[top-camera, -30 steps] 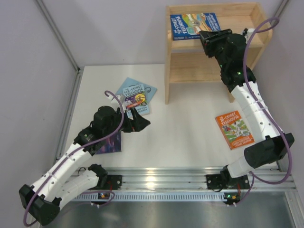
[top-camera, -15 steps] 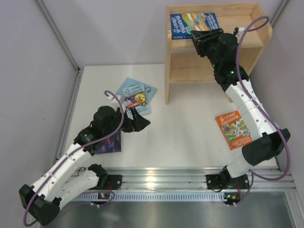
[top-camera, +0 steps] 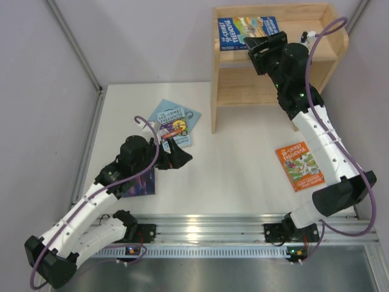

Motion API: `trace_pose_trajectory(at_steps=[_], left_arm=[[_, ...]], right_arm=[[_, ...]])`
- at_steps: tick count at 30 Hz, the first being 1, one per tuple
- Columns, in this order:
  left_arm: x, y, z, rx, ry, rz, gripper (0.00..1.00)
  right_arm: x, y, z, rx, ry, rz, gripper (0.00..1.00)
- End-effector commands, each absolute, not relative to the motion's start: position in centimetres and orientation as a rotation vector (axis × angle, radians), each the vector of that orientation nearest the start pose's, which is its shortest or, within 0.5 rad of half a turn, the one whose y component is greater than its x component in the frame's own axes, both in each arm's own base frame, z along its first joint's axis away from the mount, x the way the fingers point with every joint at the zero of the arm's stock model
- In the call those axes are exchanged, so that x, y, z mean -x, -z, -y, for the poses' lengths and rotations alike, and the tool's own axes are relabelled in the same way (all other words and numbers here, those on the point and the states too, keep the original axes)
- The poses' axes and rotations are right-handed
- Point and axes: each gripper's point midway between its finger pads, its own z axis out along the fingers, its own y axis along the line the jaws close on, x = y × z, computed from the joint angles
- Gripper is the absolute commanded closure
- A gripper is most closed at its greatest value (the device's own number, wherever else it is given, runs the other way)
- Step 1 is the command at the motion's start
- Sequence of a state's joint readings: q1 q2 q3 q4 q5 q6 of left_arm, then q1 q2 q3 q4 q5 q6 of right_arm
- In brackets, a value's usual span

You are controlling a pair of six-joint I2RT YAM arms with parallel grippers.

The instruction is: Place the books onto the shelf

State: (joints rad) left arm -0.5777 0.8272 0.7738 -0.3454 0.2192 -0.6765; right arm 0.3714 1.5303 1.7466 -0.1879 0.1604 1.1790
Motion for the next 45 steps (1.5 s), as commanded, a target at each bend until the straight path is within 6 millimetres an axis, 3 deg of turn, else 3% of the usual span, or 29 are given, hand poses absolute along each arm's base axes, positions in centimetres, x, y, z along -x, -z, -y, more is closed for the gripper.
trace_pose_trajectory(at_steps=[1, 2, 3, 5, 6, 7, 8, 9, 11, 12, 14, 15, 17, 19, 21, 22, 23, 25, 28, 36, 42, 45], left_arm=[[-21.7, -25.8, 21.6, -0.100, 1.003, -2.030, 0.04], [-21.7, -26.0, 21.5, -0.103, 0.997, -2.028, 0.04], [-21.6, -26.4, 21.4, -0.113, 0.996, -2.017, 0.03], [-21.1, -26.9, 21.2, -0.120, 1.003, -2.011, 0.03], [-20.7, -27.4, 21.0, -0.123, 1.008, -1.991, 0.03], [-20.4, -27.4, 20.7, -0.122, 1.006, -1.981, 0.03], [-20.4, -27.2, 20.7, -0.122, 1.004, -1.987, 0.03], [-20.2, -27.1, 20.4, -0.119, 1.005, -1.980, 0.02], [-19.9, -26.9, 20.5, -0.128, 1.016, -1.980, 0.02], [-19.7, -26.7, 20.5, -0.131, 1.024, -1.984, 0.02], [-19.0, -26.3, 21.0, -0.168, 1.067, -1.998, 0.02], [-18.7, -25.9, 21.2, -0.181, 1.076, -2.008, 0.02], [-18.3, -25.5, 21.4, -0.208, 1.098, -2.020, 0.02], [-18.1, -24.9, 21.4, -0.230, 1.090, -2.028, 0.02], [-17.9, -24.6, 21.4, -0.253, 1.088, -2.032, 0.02], [-17.7, -24.4, 21.4, -0.282, 1.078, -2.037, 0.02], [-17.5, -24.0, 21.3, -0.297, 1.070, -2.057, 0.02], [-17.5, -23.3, 21.1, -0.327, 1.035, -2.080, 0.02], [-17.6, -22.5, 20.5, -0.328, 0.990, -2.102, 0.02], [-17.5, -22.8, 21.0, -0.337, 1.023, -2.072, 0.02], [-18.0, -22.4, 20.6, -0.305, 0.993, -2.076, 0.02], [-18.2, -22.4, 20.6, -0.288, 0.988, -2.082, 0.02]], right_arm=[[-41.5, -49.9, -17.2, -0.634, -0.977, -1.497, 0.41], [-39.7, -51.0, -16.7, -0.603, -0.975, -1.483, 0.34], [-39.2, -50.0, -16.3, -0.569, -0.929, -1.513, 0.31], [-36.4, -50.1, -15.2, -0.512, -0.911, -1.530, 0.20], [-36.2, -48.0, -14.3, -0.493, -0.839, -1.577, 0.17], [-34.5, -46.1, -12.6, -0.493, -0.766, -1.616, 0.12], [-33.2, -46.9, -11.9, -0.499, -0.763, -1.594, 0.11], [-32.9, -44.0, -10.7, -0.525, -0.699, -1.644, 0.09], [-30.3, -42.5, -8.3, -0.564, -0.643, -1.643, 0.05], [-30.2, -39.9, -6.6, -0.613, -0.580, -1.676, 0.04], [-28.8, -37.4, -3.8, -0.691, -0.480, -1.698, 0.02], [-28.8, -34.5, -1.4, -0.778, -0.400, -1.722, 0.02], [-28.3, -32.1, 0.8, -0.850, -0.362, -1.737, 0.01], [-28.0, -27.6, 4.9, -0.992, -0.265, -1.761, 0.01], [-28.1, -25.2, 7.2, -1.068, -0.201, -1.771, 0.01], [-27.7, -22.9, 9.0, -1.143, -0.159, -1.778, 0.01], [-28.3, -22.7, 9.7, -1.140, -0.180, -1.755, 0.01], [-28.6, -19.8, 11.5, -1.206, -0.194, -1.775, 0.02], [-29.7, -17.3, 13.9, -1.251, -0.206, -1.808, 0.02], [-32.5, -11.2, 16.5, -1.219, -0.168, -2.016, 0.03], [-32.7, -6.5, 15.3, -1.162, -0.244, -2.189, 0.07], [-32.3, -5.3, 14.4, -1.116, -0.262, -2.241, 0.09]])
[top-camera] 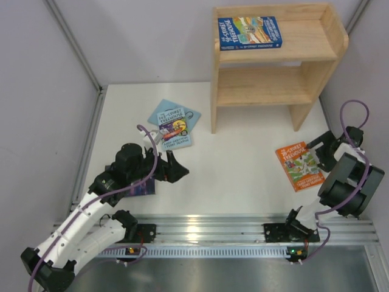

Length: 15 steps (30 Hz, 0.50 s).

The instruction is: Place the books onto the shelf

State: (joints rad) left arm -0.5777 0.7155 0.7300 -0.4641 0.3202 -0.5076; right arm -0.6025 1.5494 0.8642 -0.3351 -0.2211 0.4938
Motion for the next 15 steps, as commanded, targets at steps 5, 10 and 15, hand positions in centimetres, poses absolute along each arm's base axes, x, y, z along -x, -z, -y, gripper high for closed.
trace_pose_trajectory(at_steps=[5, 10, 15], left_arm=[[-18.2, -22.1, 21.4, -0.263, 1.046, -2.105, 0.02], [-18.3, -21.1, 22.5, -0.227, 1.111, -2.160, 0.05], [-18.8, -19.9, 23.0, -0.202, 1.129, -2.189, 0.05]], right_arm=[[-31.9, -3.9, 11.6, -1.046, -0.362, -2.321, 0.14], [-30.9, -3.5, 6.4, -0.970, -0.503, -2.353, 0.25], [-28.5, -2.6, -0.3, -0.976, -0.676, -2.357, 0.30]])
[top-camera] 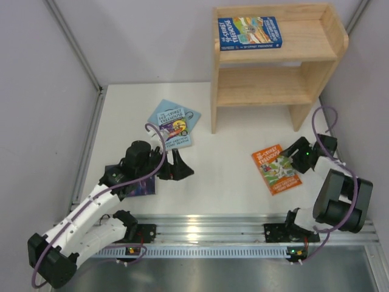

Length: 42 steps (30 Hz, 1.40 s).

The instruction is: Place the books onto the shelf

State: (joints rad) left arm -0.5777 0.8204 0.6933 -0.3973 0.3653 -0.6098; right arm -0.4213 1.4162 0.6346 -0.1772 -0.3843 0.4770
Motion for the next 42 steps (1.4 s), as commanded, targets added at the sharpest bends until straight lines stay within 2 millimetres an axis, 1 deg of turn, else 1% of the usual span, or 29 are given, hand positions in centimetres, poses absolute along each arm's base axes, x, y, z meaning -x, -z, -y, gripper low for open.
trace_pose_trajectory(at_steps=[1, 2, 3, 5, 6, 8, 9, 11, 12, 13, 16, 18, 19, 20, 22, 23, 24, 25, 26, 27, 28, 29, 31, 33, 34, 35, 37, 39, 42], left_arm=[[-18.8, -19.5, 23.2, -0.202, 1.131, -2.200, 0.06], [-18.8, -19.2, 23.3, -0.202, 1.134, -2.214, 0.06], [-18.8, -18.3, 23.4, -0.199, 1.135, -2.247, 0.07], [-18.7, -17.8, 23.6, -0.190, 1.149, -2.271, 0.08], [-18.5, -17.2, 23.7, -0.164, 1.160, -2.295, 0.09], [-18.7, -17.1, 24.1, -0.143, 1.194, -2.278, 0.09], [-18.4, -16.0, 24.1, -0.108, 1.207, -2.307, 0.10], [-18.4, -15.2, 24.2, -0.080, 1.219, -2.315, 0.10], [-18.2, -14.0, 24.1, -0.051, 1.216, -2.354, 0.11], [-18.1, -13.5, 24.1, -0.042, 1.218, -2.364, 0.11], [-18.1, -12.0, 24.5, 0.004, 1.254, -2.380, 0.12], [-18.1, -11.3, 25.3, 0.014, 1.309, -2.391, 0.12], [-18.2, -11.6, 25.5, 0.007, 1.319, -2.374, 0.12], [-18.5, -10.9, 25.6, 0.007, 1.305, -2.390, 0.11], [-19.4, -11.0, 25.9, -0.038, 1.276, -2.367, 0.09], [-19.8, -10.1, 25.9, -0.055, 1.236, -2.397, 0.08], [-21.0, -11.0, 26.3, -0.124, 1.200, -2.357, 0.07], [-21.5, -10.9, 26.4, -0.147, 1.177, -2.356, 0.07], [-22.5, -10.9, 26.9, -0.188, 1.157, -2.352, 0.07], [-22.8, -10.9, 27.3, -0.211, 1.160, -2.355, 0.07], [-23.1, -10.9, 27.7, -0.226, 1.169, -2.357, 0.07], [-23.3, -10.6, 28.3, -0.241, 1.194, -2.376, 0.07], [-23.6, -9.8, 29.1, -0.249, 1.228, -2.389, 0.08], [-23.6, -9.2, 29.4, -0.257, 1.237, -2.404, 0.09], [-23.6, -8.6, 29.5, -0.255, 1.230, -2.422, 0.09], [-23.6, -8.1, 29.4, -0.252, 1.213, -2.444, 0.11], [-23.7, -7.7, 29.1, -0.241, 1.175, -2.468, 0.12], [-23.7, -7.0, 28.3, -0.175, 1.106, -2.502, 0.12], [-23.1, -7.7, 28.4, -0.114, 1.138, -2.489, 0.15]], right_arm=[[-28.5, -2.7, -1.4, -0.948, -0.697, -2.349, 0.30], [-28.2, -2.5, -2.5, -0.932, -0.713, -2.360, 0.31], [-27.4, -2.1, -4.7, -0.902, -0.735, -2.403, 0.31], [-27.0, -1.8, -6.5, -0.867, -0.737, -2.425, 0.31], [-26.1, -1.5, -8.5, -0.844, -0.775, -2.462, 0.31], [-25.5, -1.4, -10.4, -0.796, -0.812, -2.484, 0.31], [-24.7, -1.2, -12.0, -0.752, -0.830, -2.516, 0.32], [-24.1, -1.2, -13.1, -0.697, -0.807, -2.533, 0.32], [-23.5, -1.2, -14.1, -0.638, -0.804, -2.562, 0.32], [-23.3, -1.2, -14.4, -0.609, -0.795, -2.574, 0.32], [-22.4, -0.5, -13.4, -0.536, -0.646, -2.648, 0.32], [-21.6, 0.0, -12.4, -0.526, -0.558, -2.689, 0.29], [-21.2, 0.2, -12.3, -0.536, -0.549, -2.705, 0.27], [-21.2, 0.2, -11.7, -0.571, -0.504, -2.697, 0.23], [-21.0, 0.1, -10.5, -0.638, -0.412, -2.691, 0.21], [-21.1, -0.2, -10.2, -0.699, -0.390, -2.680, 0.21], [-21.7, -1.0, -10.1, -0.720, -0.383, -2.659, 0.19], [-21.3, -1.2, -9.6, -0.745, -0.339, -2.670, 0.18], [-22.0, -2.3, -9.5, -0.778, -0.337, -2.641, 0.16], [-22.1, -2.7, -9.0, -0.806, -0.319, -2.638, 0.16], [-21.2, -2.7, -7.5, -0.840, -0.205, -2.660, 0.15], [-21.5, -3.6, -7.1, -0.859, -0.182, -2.631, 0.13], [-20.7, -4.2, -6.2, -0.908, -0.136, -2.615, 0.11], [-19.5, -3.6, -6.5, -0.945, -0.167, -2.623, 0.10], [-19.2, -3.8, -7.1, -0.957, -0.235, -2.611, 0.10], [-18.8, -3.1, -7.4, -0.975, -0.275, -2.605, 0.10], [-19.1, -3.2, -7.9, -0.935, -0.330, -2.582, 0.10], [-19.7, -3.4, -7.6, -0.847, -0.312, -2.578, 0.10], [-20.0, -3.4, -8.2, -0.727, -0.340, -2.627, 0.12]])
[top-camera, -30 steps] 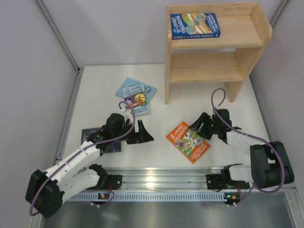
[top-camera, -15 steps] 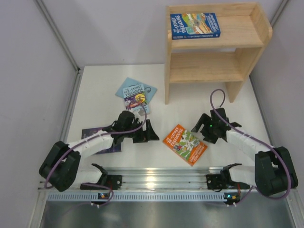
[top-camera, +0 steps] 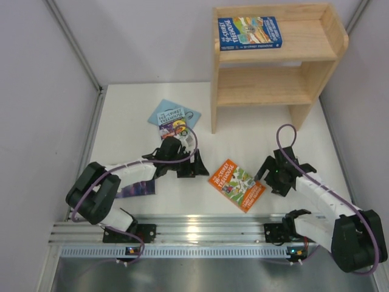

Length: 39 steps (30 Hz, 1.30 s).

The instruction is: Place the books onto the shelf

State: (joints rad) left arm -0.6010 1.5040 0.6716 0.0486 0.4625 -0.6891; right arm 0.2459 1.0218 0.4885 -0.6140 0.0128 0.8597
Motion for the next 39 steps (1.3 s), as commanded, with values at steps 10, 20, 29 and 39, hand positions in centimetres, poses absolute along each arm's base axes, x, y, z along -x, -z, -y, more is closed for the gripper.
trace_pose_trajectory(at_steps=[10, 20, 29, 39], left_arm=[[-20.7, -8.3, 31.8, -0.096, 1.420, -2.412, 0.22], [-25.7, -7.4, 34.1, -0.227, 1.262, -2.433, 0.24], [-26.7, -9.1, 30.6, -0.217, 1.031, -2.419, 0.20], [-23.0, -9.7, 29.7, -0.146, 1.195, -2.389, 0.18]], right_arm=[[-17.7, -5.2, -14.6, -0.671, -0.880, -2.528, 0.16], [-16.2, -4.8, -15.9, -0.400, -0.840, -2.607, 0.16], [-16.3, -5.2, -12.4, -0.251, -0.471, -2.728, 0.18], [-23.0, -7.0, -15.7, -0.043, -0.568, -2.638, 0.16]])
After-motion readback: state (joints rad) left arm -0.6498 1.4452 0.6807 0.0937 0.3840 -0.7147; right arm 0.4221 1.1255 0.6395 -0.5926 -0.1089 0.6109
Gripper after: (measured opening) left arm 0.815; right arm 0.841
